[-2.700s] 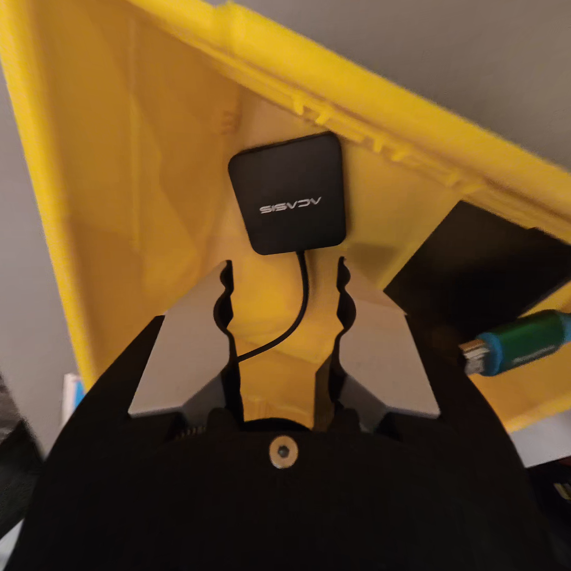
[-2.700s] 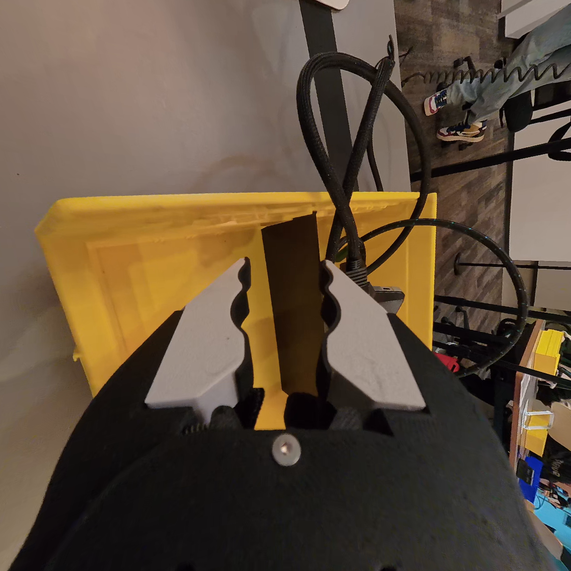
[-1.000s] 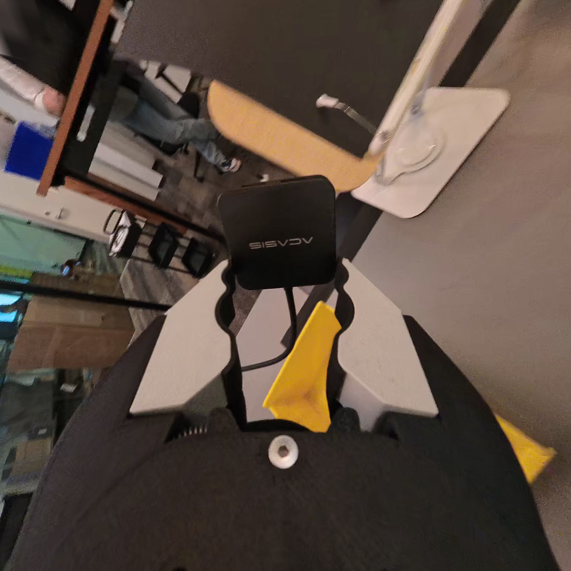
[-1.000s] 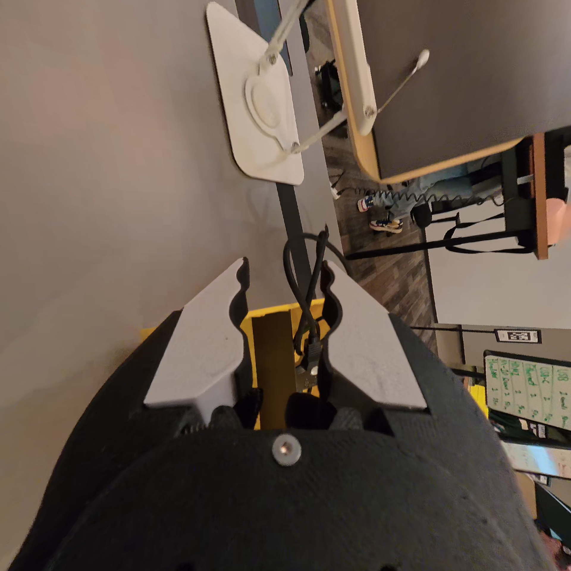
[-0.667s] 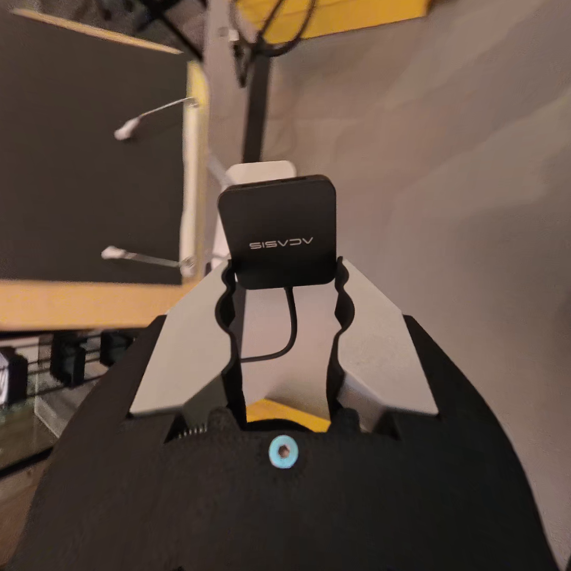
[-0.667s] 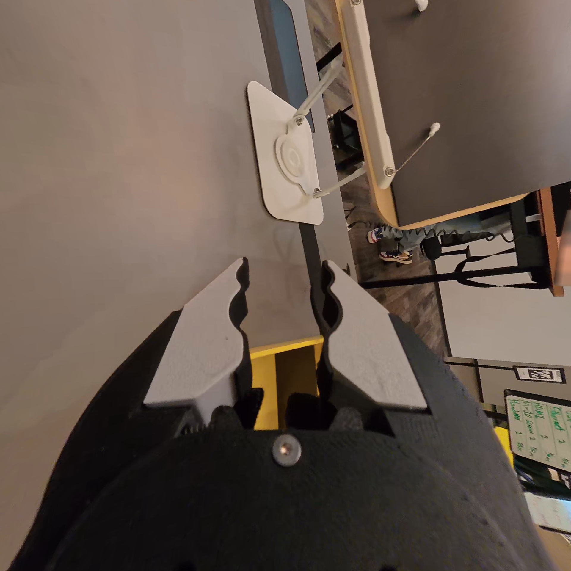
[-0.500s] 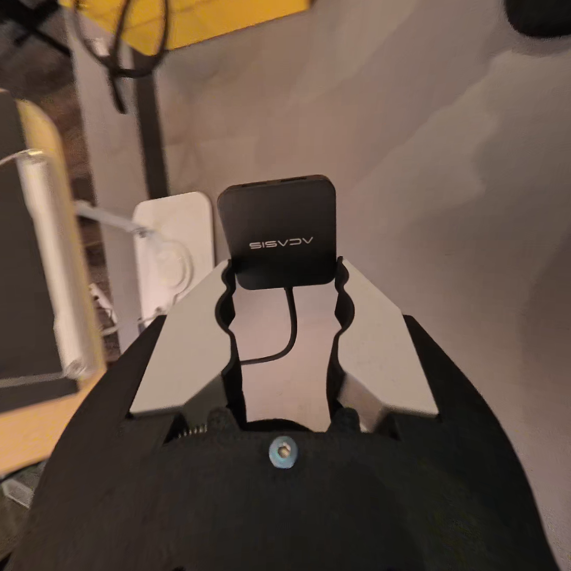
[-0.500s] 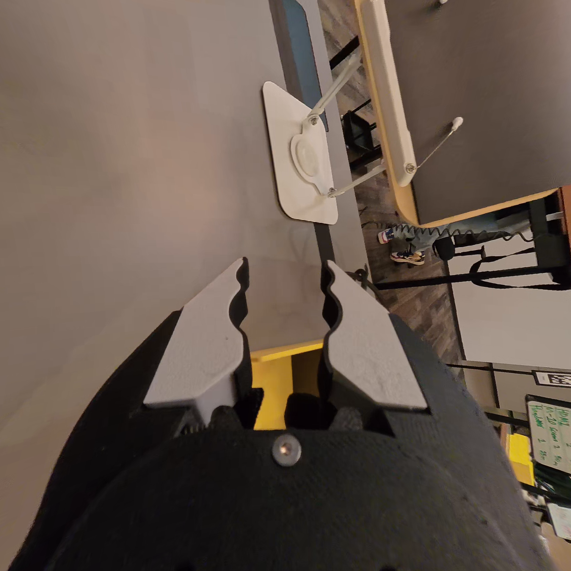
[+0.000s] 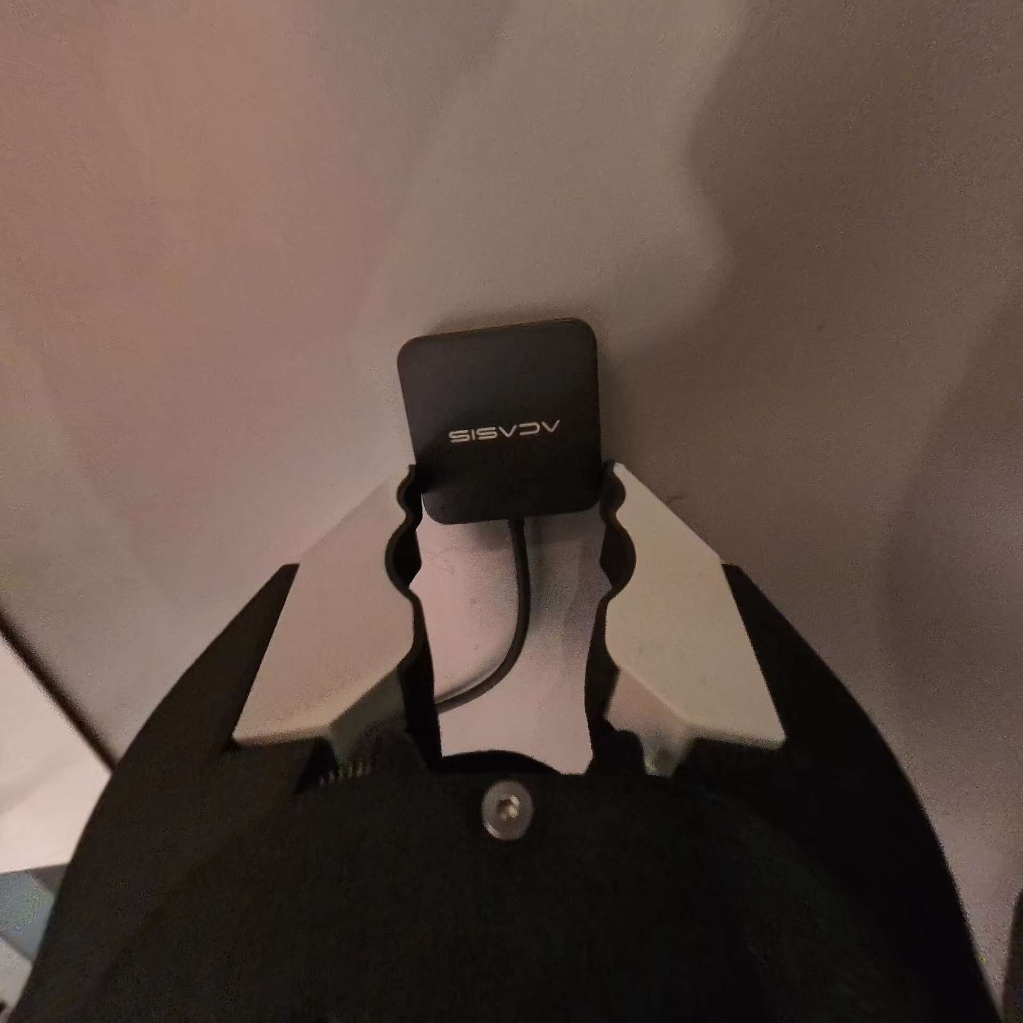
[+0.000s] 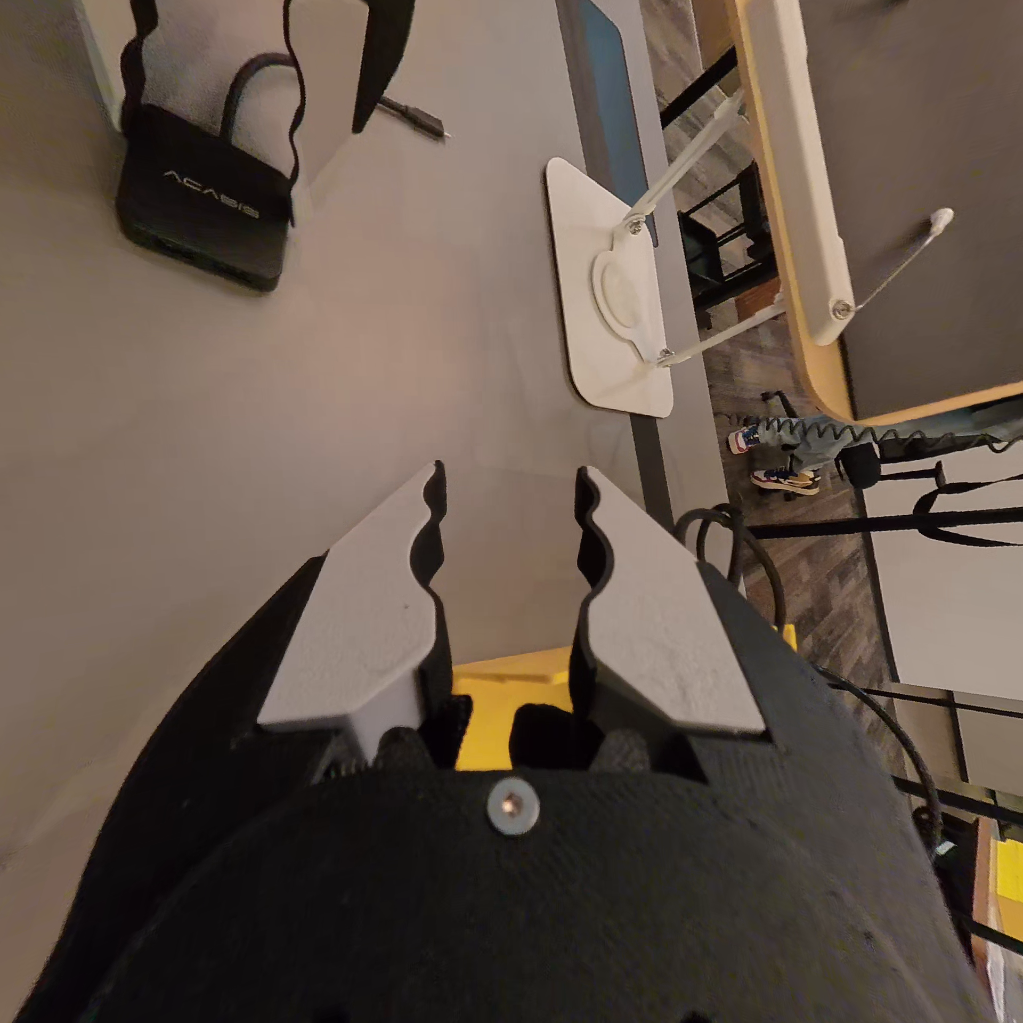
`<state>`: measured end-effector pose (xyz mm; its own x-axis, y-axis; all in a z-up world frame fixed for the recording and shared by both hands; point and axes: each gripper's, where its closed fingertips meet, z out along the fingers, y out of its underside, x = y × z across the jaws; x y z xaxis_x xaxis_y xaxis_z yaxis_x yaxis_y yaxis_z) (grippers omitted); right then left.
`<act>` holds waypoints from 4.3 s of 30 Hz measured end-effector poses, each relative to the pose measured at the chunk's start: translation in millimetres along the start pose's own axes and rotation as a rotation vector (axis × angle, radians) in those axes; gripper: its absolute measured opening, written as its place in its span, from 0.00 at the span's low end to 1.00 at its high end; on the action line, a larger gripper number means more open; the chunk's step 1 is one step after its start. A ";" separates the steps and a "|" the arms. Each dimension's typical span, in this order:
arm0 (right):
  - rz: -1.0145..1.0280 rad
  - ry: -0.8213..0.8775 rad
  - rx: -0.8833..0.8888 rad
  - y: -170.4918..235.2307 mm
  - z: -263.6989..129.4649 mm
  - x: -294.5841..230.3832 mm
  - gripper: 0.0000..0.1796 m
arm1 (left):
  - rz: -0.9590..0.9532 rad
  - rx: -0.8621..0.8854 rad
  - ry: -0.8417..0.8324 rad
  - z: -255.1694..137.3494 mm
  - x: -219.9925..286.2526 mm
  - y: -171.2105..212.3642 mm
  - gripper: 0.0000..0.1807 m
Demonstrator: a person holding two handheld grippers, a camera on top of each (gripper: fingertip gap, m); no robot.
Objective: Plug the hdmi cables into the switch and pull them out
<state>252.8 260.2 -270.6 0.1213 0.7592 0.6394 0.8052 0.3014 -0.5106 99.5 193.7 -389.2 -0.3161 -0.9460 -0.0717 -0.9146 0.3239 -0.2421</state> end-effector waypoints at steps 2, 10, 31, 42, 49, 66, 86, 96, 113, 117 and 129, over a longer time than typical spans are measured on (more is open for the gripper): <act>-0.003 -0.013 0.002 -1.8 2.9 -3.5 0.25 | 0.007 0.010 -0.002 0.8 0.0 -2.3 0.35; -0.020 -0.034 0.015 -11.2 7.4 -7.9 0.25 | -0.103 0.057 -0.002 0.3 4.4 2.7 0.40; -0.002 -0.019 0.067 -17.2 8.5 -8.0 0.25 | -1.364 0.287 -0.720 -213.8 36.6 289.8 0.27; 0.003 -0.028 0.049 -8.8 6.7 -10.2 0.25 | -1.656 0.672 -0.444 -164.8 20.6 318.8 0.25; 0.004 -0.032 0.057 -9.4 10.6 -11.8 0.24 | -1.670 0.759 -0.310 -145.4 14.3 311.5 0.09; -0.014 -0.042 0.074 -20.6 12.4 -14.0 0.24 | -1.237 0.556 -0.748 -280.6 15.8 278.6 0.02; -0.018 -0.060 0.095 -23.5 7.0 -29.2 0.25 | -0.571 0.238 -0.519 -273.8 5.4 64.2 0.02; -0.035 -0.098 0.095 -30.0 13.3 -38.8 0.25 | -0.408 -0.079 -0.198 -136.3 50.2 68.1 0.02; 0.067 -0.404 0.124 -79.5 52.1 -107.7 0.36 | -0.587 -0.245 -0.185 -64.9 102.9 117.4 0.02; 0.121 -0.463 0.098 -85.5 68.5 -120.2 0.41 | -0.655 -0.209 -0.162 -51.3 113.3 123.7 0.02; 0.250 -0.560 -0.039 -81.2 113.3 -145.2 0.38 | -0.782 -0.088 -0.231 -43.3 110.0 125.9 0.20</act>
<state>104.0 190.8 -387.2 -0.0055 0.9952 0.0982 0.8138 0.0615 -0.5779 -61.3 130.9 -385.6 0.4725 -0.8740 -0.1136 -0.8685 -0.4399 -0.2284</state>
